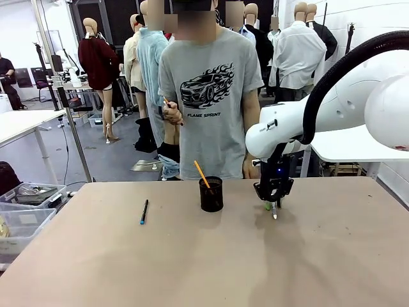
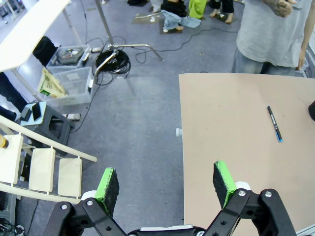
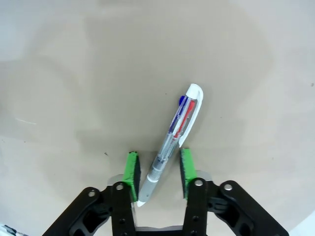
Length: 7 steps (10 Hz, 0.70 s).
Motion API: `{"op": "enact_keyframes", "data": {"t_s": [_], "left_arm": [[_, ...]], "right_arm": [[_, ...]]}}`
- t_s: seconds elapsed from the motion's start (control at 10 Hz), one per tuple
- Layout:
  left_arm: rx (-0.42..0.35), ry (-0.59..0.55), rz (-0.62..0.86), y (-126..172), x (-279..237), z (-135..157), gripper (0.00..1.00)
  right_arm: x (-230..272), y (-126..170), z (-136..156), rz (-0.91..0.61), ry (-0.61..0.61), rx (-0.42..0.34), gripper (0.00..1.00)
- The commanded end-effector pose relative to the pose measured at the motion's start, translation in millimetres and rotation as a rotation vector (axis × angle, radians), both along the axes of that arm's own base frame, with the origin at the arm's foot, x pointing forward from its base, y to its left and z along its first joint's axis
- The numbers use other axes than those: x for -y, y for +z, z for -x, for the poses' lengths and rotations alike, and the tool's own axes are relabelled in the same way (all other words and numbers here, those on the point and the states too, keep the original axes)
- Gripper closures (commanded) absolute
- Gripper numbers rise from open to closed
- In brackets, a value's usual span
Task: Place the pens into the pen holder.
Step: Pick up a writing instrument from the table and place it into the Pen holder.
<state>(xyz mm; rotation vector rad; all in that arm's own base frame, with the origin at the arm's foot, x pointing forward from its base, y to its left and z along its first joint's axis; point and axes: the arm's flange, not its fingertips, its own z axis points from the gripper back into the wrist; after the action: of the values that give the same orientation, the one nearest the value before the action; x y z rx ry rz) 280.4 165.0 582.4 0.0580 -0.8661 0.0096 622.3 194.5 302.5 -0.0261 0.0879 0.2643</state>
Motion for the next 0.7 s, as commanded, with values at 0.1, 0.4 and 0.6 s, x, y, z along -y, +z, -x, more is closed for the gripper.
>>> {"op": "enact_keyframes", "data": {"t_s": [0.1, 0.4, 0.6], "left_arm": [[0.01, 0.009, 0.009, 1, 0, -2, 0.0], [0.01, 0.009, 0.009, 1, 0, -2, 0.0], [0.01, 0.009, 0.009, 1, 0, -2, 0.0]], "right_arm": [[3, -11, -2, 0.062, -0.021, 0.013, 1.0], [21, -5, -1, 0.035, 0.003, 0.02, 1.0], [46, 8, 3, -0.076, 0.235, 0.112, 1.0]]}}
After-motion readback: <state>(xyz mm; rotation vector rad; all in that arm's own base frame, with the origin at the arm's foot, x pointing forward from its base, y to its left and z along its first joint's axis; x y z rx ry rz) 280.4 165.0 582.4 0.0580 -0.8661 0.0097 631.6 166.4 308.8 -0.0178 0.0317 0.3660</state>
